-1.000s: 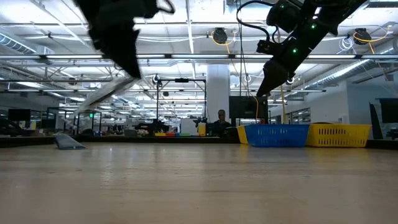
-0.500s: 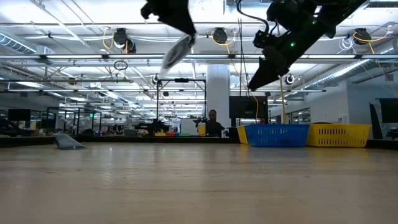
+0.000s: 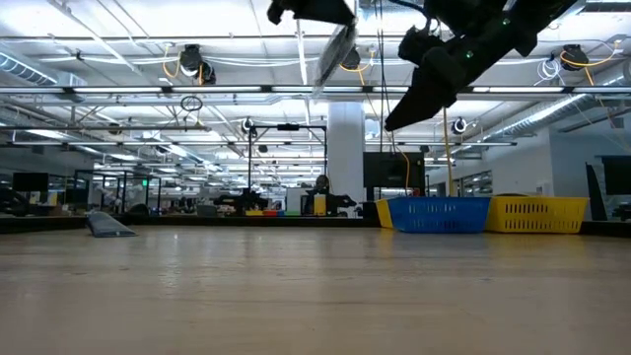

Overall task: Pick & Place Travel size toiletries
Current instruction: Put the black hairbrush into the right yellow basket

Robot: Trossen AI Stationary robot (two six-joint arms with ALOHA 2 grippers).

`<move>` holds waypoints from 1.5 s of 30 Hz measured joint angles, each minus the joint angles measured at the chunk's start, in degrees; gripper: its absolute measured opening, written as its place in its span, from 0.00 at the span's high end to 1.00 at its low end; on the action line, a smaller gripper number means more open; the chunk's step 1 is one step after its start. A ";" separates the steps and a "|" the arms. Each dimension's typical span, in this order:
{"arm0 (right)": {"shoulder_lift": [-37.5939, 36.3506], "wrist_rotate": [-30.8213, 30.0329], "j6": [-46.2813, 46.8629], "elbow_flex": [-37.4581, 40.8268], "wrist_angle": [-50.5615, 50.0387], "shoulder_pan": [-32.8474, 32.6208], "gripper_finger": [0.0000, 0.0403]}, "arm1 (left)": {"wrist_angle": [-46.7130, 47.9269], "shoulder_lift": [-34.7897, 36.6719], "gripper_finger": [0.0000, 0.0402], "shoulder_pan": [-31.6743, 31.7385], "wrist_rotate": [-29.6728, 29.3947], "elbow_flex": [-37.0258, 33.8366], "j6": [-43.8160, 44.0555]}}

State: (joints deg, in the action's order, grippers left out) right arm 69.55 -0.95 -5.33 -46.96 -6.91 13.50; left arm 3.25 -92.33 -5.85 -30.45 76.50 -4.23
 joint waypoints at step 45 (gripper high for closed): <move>-4.03 16.34 -10.35 0.00 21.38 -10.49 0.37 | -7.89 -0.02 1.00 7.50 58.48 0.01 -8.87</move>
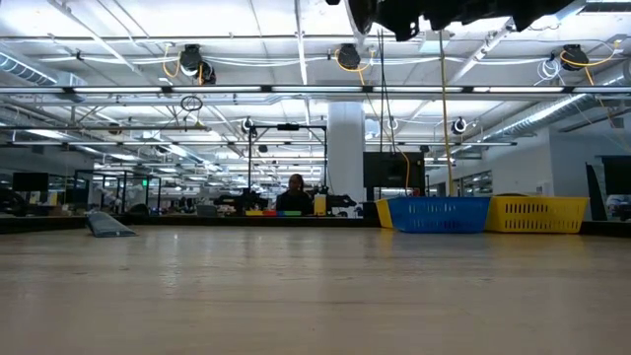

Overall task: Pick & Place Travel size toiletries
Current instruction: Put the black hairbrush into the right yellow basket

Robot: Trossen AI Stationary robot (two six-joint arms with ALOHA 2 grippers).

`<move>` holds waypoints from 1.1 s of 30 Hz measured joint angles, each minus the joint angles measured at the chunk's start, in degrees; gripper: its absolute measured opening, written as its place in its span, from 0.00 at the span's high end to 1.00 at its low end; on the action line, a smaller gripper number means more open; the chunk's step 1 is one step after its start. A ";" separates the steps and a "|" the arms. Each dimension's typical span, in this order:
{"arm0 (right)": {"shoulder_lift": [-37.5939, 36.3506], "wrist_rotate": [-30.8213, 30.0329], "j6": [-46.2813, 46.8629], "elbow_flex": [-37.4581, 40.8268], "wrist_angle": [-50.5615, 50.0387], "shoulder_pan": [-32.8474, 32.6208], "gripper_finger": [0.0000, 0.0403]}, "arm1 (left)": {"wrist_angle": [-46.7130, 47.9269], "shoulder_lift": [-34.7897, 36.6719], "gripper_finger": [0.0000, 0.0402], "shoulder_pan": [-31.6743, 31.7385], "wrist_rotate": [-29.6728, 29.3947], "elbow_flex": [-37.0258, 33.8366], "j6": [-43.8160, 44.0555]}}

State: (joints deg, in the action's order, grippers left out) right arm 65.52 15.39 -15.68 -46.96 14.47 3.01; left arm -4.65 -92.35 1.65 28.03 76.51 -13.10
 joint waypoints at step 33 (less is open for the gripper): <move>-2.40 -6.52 -1.58 -0.02 -11.21 -1.18 0.95 | 7.41 1.90 0.85 1.30 -6.16 -0.10 5.28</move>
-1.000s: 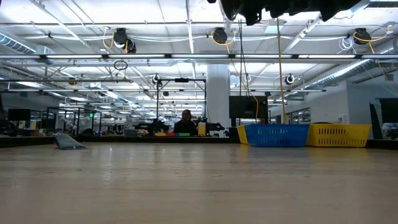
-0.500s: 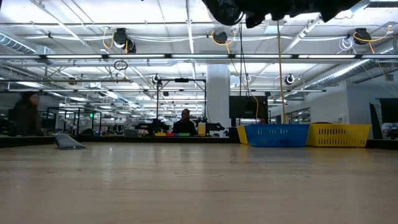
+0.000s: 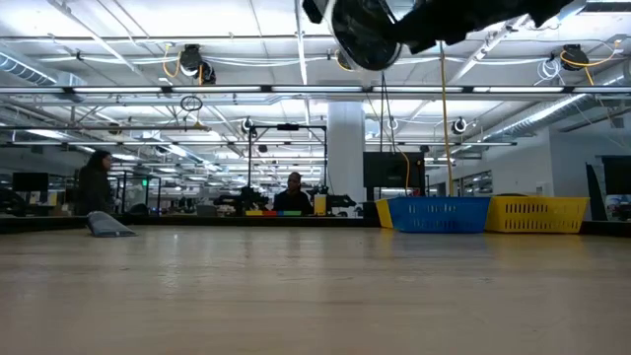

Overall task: Pick & Place Travel size toiletries
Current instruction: Put the black hairbrush into the right yellow basket

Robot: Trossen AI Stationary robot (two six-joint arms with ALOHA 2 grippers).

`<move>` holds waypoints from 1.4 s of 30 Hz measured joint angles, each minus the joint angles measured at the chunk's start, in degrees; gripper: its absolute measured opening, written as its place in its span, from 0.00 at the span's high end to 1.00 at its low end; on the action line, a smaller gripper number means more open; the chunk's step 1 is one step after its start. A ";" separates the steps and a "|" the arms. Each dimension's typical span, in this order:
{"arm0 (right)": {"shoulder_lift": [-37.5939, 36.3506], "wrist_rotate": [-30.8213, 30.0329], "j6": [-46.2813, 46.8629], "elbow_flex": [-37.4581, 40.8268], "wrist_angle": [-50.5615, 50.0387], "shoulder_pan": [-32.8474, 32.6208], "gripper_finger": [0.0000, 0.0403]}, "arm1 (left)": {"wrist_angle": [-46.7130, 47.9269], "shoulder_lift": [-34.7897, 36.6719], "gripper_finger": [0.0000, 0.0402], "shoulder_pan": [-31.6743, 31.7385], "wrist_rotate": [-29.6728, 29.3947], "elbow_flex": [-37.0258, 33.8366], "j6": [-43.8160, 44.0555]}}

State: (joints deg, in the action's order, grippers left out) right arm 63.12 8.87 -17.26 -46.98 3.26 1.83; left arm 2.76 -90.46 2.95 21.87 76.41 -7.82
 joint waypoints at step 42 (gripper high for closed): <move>-5.24 -45.07 3.03 0.00 -59.88 25.04 0.95 | 12.22 3.41 0.86 -0.03 -14.54 0.01 7.55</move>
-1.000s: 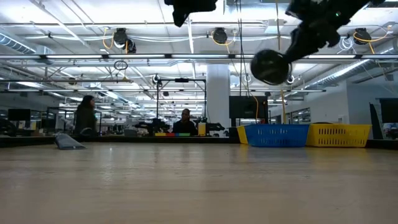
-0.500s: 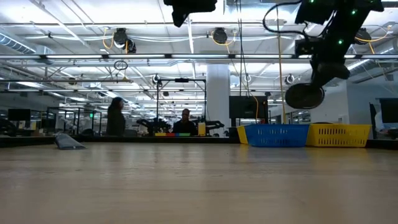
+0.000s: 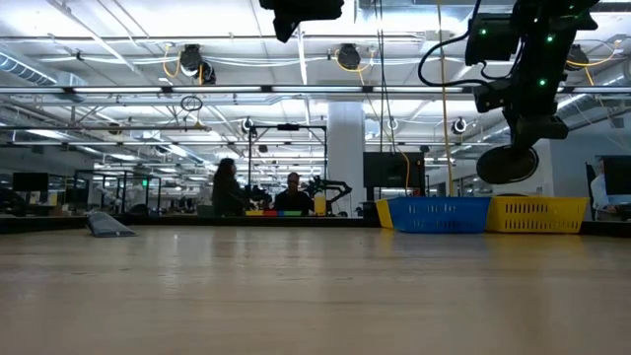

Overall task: Pick & Place Travel size toiletries
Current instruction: Put the black hairbrush into the right yellow basket

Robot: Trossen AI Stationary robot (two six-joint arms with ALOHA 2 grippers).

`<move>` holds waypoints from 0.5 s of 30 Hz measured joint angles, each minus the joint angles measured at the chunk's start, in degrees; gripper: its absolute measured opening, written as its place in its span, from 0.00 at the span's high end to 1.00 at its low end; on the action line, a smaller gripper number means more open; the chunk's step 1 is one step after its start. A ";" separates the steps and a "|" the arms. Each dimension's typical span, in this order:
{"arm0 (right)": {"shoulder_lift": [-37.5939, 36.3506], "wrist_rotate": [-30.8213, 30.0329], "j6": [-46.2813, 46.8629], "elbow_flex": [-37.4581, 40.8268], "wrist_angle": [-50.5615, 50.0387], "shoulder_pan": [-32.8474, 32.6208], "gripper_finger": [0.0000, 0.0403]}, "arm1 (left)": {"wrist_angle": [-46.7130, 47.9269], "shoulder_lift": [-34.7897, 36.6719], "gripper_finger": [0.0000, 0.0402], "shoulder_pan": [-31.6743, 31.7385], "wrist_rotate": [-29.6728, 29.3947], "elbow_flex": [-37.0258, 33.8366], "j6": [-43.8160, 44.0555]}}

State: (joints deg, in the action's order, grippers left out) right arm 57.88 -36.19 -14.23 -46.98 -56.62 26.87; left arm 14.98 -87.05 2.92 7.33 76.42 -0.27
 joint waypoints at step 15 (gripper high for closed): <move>0.01 0.23 -0.28 0.02 -0.85 2.06 0.90 | 0.82 0.00 0.86 -0.04 0.02 0.02 0.46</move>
State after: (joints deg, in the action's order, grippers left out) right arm 57.89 -35.97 -14.50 -46.96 -57.47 28.93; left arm 15.80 -87.05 2.87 7.35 76.44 0.19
